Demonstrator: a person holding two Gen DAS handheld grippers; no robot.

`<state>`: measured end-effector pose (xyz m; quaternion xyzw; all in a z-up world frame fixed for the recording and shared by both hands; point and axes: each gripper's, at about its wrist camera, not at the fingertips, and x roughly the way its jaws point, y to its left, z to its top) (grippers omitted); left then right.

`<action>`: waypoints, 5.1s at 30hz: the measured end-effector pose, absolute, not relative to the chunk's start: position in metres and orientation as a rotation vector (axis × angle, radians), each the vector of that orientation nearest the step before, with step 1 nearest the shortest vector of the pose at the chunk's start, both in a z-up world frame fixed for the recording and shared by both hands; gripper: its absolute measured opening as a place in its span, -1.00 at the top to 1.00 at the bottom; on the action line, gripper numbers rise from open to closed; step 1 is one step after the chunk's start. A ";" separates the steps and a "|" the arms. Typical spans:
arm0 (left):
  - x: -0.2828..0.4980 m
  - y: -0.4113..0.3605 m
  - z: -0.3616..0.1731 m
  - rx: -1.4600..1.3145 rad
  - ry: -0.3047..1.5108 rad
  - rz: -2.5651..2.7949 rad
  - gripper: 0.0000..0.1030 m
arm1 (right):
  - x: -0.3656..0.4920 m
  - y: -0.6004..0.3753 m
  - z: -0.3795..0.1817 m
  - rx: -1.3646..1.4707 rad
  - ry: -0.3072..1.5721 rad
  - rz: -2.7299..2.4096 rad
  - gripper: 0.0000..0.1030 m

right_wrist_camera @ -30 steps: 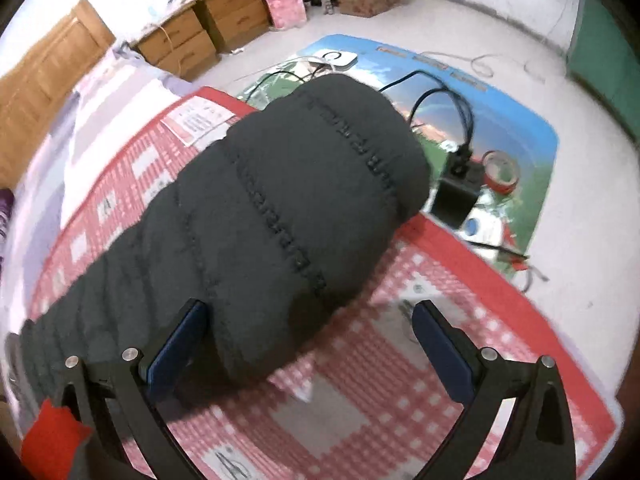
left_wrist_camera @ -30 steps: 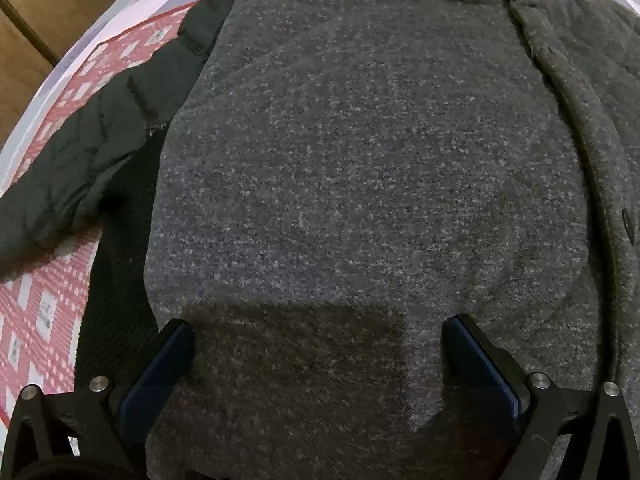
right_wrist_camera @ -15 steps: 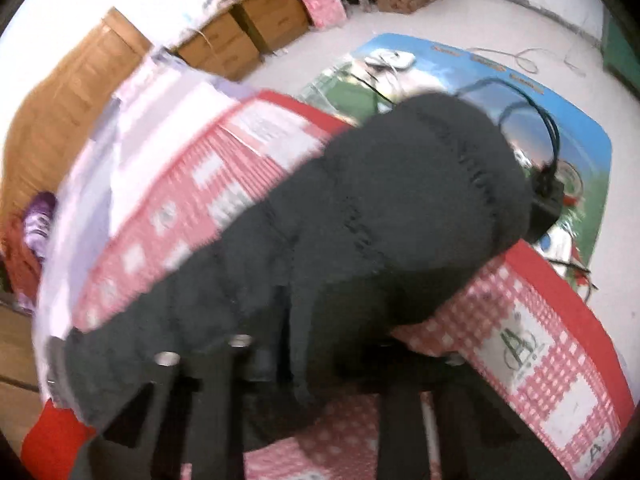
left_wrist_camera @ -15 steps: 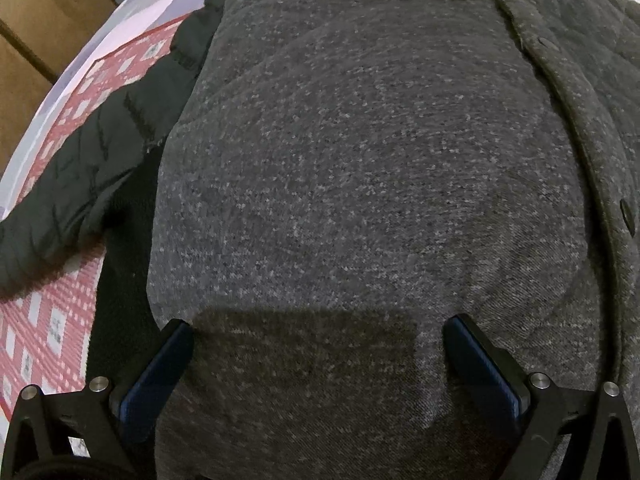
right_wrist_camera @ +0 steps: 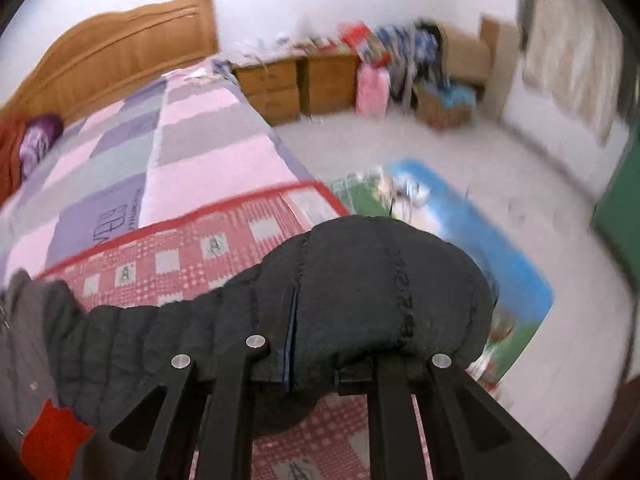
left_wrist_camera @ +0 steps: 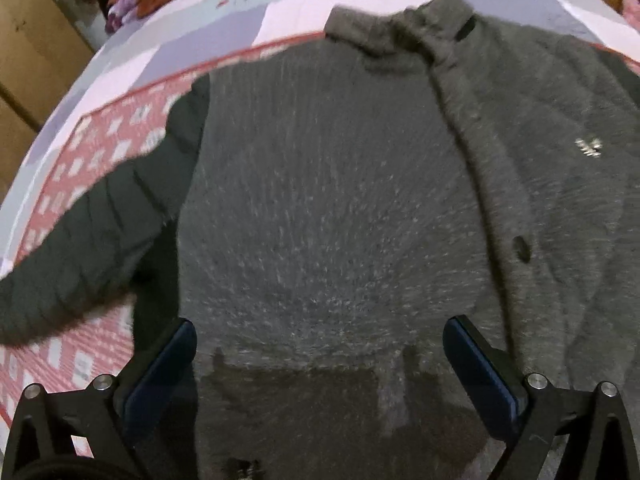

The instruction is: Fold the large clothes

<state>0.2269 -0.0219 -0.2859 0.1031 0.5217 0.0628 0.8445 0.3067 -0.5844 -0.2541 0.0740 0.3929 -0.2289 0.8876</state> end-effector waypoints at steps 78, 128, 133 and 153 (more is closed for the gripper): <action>0.120 0.160 -0.252 0.039 1.105 0.055 -0.99 | 0.382 0.014 -0.349 -0.484 0.839 0.154 0.37; 0.339 0.049 -0.267 0.029 0.959 0.012 -0.99 | 0.367 -0.216 -0.343 -0.306 0.888 0.038 -0.42; 0.386 0.023 -0.322 0.118 1.085 0.063 -1.00 | 0.379 -0.265 -0.379 -0.246 1.071 -0.053 -0.43; 0.349 0.029 -0.347 0.070 1.127 0.068 -1.00 | 0.397 -0.309 -0.381 -0.185 1.063 -0.021 -0.48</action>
